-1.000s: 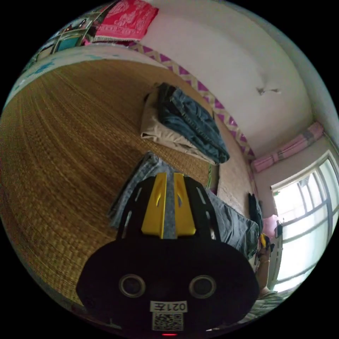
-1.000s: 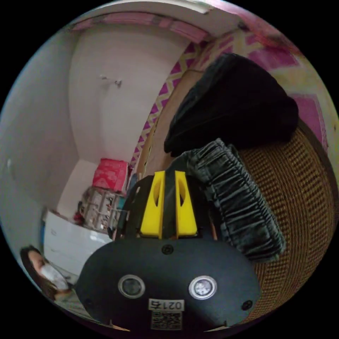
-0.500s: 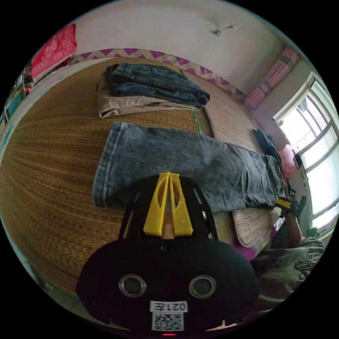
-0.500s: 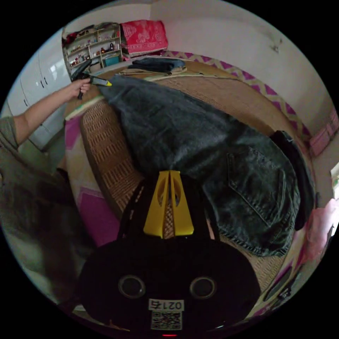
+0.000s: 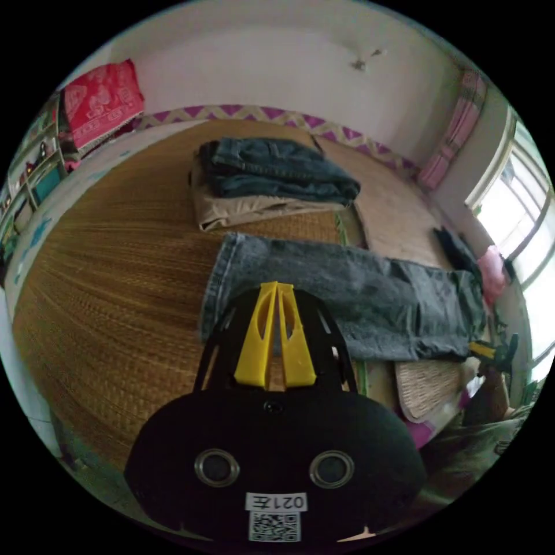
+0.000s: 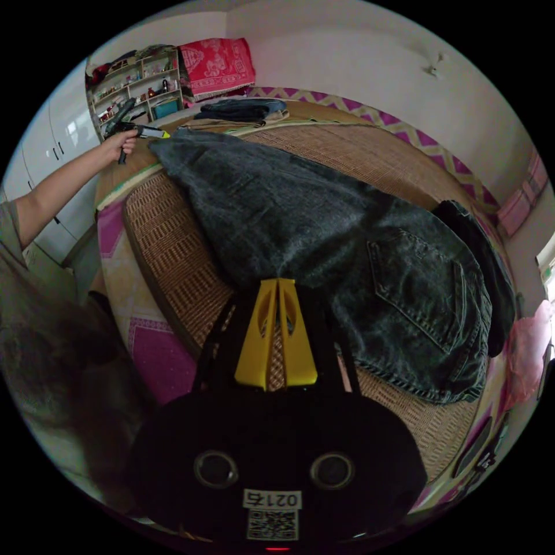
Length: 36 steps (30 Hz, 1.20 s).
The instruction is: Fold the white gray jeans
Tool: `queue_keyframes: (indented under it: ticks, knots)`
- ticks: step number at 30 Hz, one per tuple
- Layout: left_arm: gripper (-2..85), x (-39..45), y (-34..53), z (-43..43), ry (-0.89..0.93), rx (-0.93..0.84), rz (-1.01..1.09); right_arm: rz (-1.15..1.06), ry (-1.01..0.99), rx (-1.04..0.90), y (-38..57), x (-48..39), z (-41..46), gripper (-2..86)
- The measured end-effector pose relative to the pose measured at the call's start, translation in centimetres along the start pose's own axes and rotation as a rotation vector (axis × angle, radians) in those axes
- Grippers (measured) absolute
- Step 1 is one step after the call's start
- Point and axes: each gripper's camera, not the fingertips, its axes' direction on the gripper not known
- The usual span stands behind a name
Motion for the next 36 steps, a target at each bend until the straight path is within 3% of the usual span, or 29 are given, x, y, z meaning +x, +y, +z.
queue_keyframes:
  ticks: [5,9,11,18,25,31,36]
  knots:
    - [7.2,-3.5,6.3,-3.7,0.118,0.042,-0.333,0.024,-0.023,0.006,1.2,0.5,0.8,-0.7]
    - [13.9,-6.4,10.2,-1.7,0.355,0.019,-0.603,0.021,-0.009,0.007,2.0,0.9,0.8,-0.7]
    - [14.3,-6.3,10.4,-0.9,0.364,0.023,-0.645,0.024,-0.014,0.007,2.3,1.5,0.7,-0.7]
    - [10.9,-3.2,8.4,1.5,0.222,0.064,-0.661,0.06,-0.071,0.009,3.4,5.7,-1.0,-0.7]
    - [0.0,-1.3,9.4,3.8,0.328,0.133,-0.762,0.06,-0.066,0.01,4.1,9.6,-3.8,-0.6]
    - [-0.8,12.6,6.2,-3.2,0.271,0.256,-0.45,0.078,-0.102,0.019,4.8,15.1,-7.5,-0.6]
    - [-0.8,37.3,5.1,-6.0,0.238,0.279,0.007,0.222,-0.171,0.281,9.6,23.1,-16.6,-0.5]
